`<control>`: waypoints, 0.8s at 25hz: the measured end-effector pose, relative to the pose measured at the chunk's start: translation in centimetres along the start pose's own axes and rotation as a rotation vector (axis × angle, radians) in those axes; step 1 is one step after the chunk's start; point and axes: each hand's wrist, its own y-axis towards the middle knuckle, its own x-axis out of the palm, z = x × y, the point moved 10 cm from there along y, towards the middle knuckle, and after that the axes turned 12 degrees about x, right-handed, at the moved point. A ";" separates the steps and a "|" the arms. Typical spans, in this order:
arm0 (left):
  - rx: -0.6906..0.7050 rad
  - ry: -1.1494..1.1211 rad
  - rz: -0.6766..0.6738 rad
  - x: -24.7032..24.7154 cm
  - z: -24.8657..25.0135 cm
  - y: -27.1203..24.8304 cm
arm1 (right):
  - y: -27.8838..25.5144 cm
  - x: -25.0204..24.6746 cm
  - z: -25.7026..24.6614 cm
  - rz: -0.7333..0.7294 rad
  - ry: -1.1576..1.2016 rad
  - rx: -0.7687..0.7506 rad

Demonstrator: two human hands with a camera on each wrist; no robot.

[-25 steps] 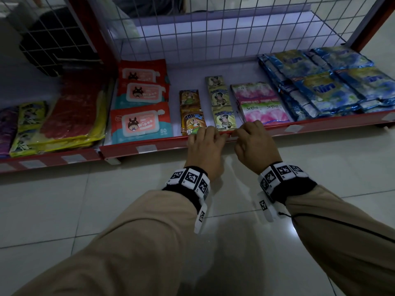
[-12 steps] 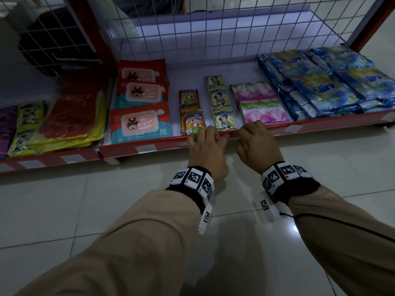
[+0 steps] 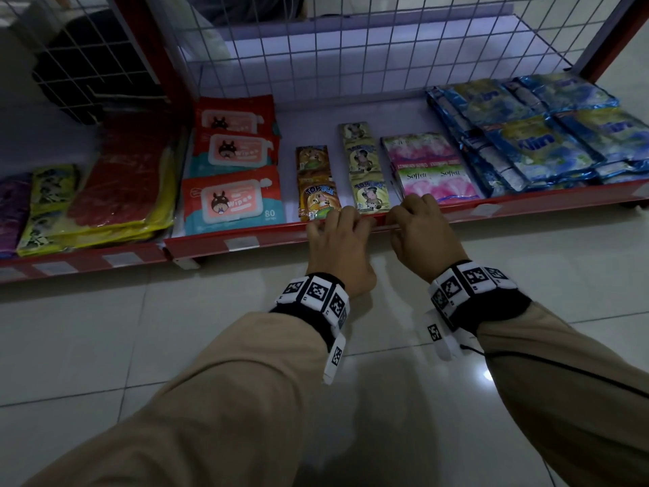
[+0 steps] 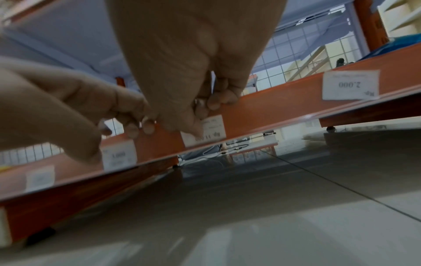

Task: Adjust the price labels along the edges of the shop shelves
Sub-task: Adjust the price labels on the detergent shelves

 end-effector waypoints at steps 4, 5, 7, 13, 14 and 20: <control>0.015 -0.015 0.044 -0.5 -0.2 0.1 | 0.2 -1.2 0.3 -0.019 0.133 -0.022; 0.020 -0.013 0.048 -0.6 -0.2 0.1 | 0.3 -1.7 0.4 -0.011 0.207 -0.018; 0.023 -0.020 0.068 -0.6 -0.4 0.2 | 0.5 -2.9 1.4 0.021 0.433 0.032; -0.061 -0.277 0.227 -1.2 -1.7 0.3 | 0.5 -2.1 3.4 -0.063 1.145 0.309; -0.070 -0.300 0.237 -1.2 -1.8 0.3 | 0.3 -1.4 3.0 -0.110 1.211 0.332; -0.082 -0.310 0.273 -1.3 -2.4 0.1 | -0.3 0.5 1.5 -0.246 1.302 0.376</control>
